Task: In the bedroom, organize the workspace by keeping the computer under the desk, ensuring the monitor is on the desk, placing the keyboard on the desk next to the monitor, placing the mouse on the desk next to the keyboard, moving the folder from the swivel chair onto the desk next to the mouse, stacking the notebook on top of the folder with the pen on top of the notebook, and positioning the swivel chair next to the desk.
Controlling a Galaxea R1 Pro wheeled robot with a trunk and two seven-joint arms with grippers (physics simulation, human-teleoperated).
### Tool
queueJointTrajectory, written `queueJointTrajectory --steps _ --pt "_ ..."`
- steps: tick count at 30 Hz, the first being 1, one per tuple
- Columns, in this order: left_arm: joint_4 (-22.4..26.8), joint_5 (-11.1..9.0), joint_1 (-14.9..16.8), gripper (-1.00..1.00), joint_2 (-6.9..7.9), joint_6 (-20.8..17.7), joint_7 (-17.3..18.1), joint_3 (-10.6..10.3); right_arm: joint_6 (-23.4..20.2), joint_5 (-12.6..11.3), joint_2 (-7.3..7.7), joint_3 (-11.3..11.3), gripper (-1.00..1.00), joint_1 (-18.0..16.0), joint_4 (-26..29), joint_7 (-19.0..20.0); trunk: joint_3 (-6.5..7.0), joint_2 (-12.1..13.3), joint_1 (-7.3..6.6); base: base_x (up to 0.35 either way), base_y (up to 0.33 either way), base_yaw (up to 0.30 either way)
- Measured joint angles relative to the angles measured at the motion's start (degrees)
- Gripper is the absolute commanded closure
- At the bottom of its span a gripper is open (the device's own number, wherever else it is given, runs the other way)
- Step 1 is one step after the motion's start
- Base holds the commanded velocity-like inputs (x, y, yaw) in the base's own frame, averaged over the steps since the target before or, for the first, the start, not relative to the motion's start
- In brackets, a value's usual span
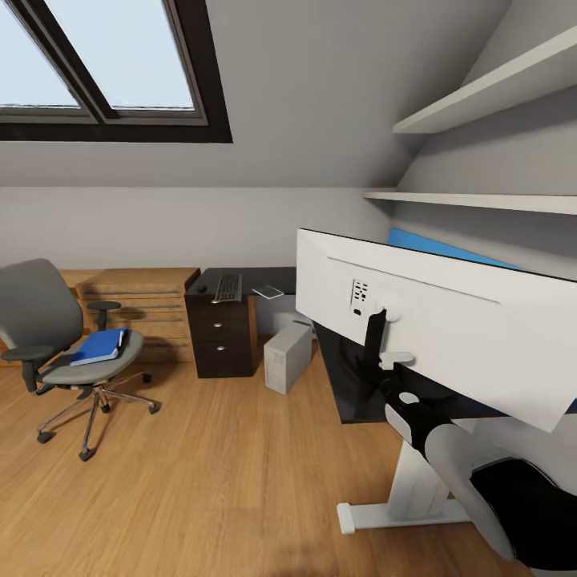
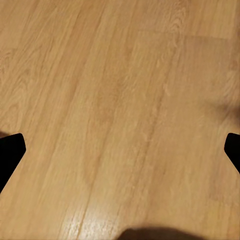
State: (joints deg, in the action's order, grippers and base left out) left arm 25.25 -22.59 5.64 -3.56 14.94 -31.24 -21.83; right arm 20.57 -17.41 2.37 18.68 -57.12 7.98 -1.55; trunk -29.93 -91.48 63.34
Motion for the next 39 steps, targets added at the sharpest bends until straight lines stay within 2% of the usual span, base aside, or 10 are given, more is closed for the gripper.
queueJointTrajectory --steps 6,7,8,10,35,39 --pt "0.0 0.0 0.0 -1.0 0.0 0.0 0.0 0.0 0.01 -0.06 0.0 0.04 1.0 -0.02 -0.04 0.03 0.0 0.0 0.0 0.0 0.0 0.0" --pt "0.0 0.0 0.0 -1.0 0.0 0.0 0.0 0.0 0.03 -0.09 0.0 0.07 -1.0 -0.02 -0.04 0.04 0.0 0.0 0.0 0.0 0.0 0.0" --pt "-0.03 -0.02 0.02 -1.0 0.0 0.01 0.0 -0.04 -0.13 0.58 -0.05 -0.16 -1.0 0.04 -1.23 0.41 -0.01 0.0 0.0 0.0 0.0 0.0" --pt "0.0 -0.01 0.01 -1.0 0.0 0.0 0.0 -0.02 -0.06 -0.03 -0.01 -0.89 -1.0 0.04 -1.8 0.18 -0.02 0.01 0.01 0.0 0.0 0.0" --pt "0.0 0.08 0.01 -1.0 -0.06 0.11 0.0 -0.08 0.11 0.06 -0.01 -0.89 -1.0 0.08 -1.8 0.16 -0.02 0.01 0.01 0.0 0.0 0.0" --pt "0.0 0.07 0.01 -1.0 -0.05 0.1 0.0 -0.11 0.14 0.07 -0.01 -0.89 -1.0 0.08 -1.8 0.16 0.7 1.6 -0.87 0.0 0.0 0.0"
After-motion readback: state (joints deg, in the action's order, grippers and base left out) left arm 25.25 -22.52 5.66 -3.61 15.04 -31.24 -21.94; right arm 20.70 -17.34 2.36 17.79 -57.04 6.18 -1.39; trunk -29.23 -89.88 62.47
